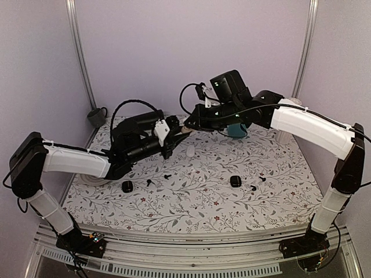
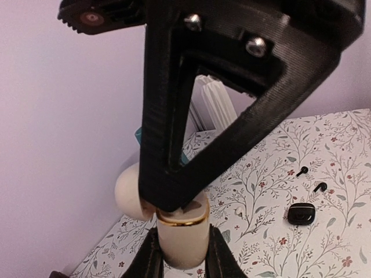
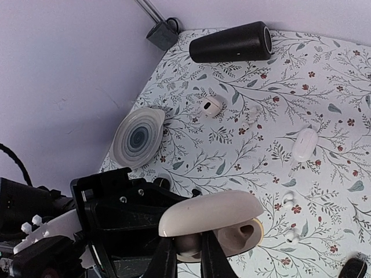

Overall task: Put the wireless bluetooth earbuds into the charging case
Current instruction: Adjust the left earbud in the left side groove of the charging case.

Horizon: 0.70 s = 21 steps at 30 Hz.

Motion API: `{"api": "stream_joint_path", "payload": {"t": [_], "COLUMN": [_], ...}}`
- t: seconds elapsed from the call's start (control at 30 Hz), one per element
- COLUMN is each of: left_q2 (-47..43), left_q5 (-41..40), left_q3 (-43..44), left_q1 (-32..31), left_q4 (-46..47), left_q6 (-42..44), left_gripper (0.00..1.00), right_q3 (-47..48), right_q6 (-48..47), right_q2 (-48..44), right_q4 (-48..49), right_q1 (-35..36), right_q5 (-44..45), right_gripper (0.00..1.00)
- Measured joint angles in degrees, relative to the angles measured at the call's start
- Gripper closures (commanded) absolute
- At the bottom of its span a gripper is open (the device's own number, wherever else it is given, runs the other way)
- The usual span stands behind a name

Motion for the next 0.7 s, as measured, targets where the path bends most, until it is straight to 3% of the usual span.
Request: {"api": "stream_joint_path", "payload": {"t": [0.23,0.7], "left_q2": [1.9,4.6], "left_q5": [-7.6,-12.6], "left_q3": [0.0,1.1], "left_q1": [-2.0,-2.7], "left_q4": [2.1,6.3], "left_q6": [3.0,4.7], "left_gripper": [1.0,1.0], "right_q3": [0.0,-0.6], "right_q6": [3.4,8.9], "right_q2": [0.7,0.8], "right_q4": [-0.7,0.4], "right_q1": [-1.0,-2.5], "right_q5": [-0.5,-4.8], "right_gripper": [0.95,0.74]}}
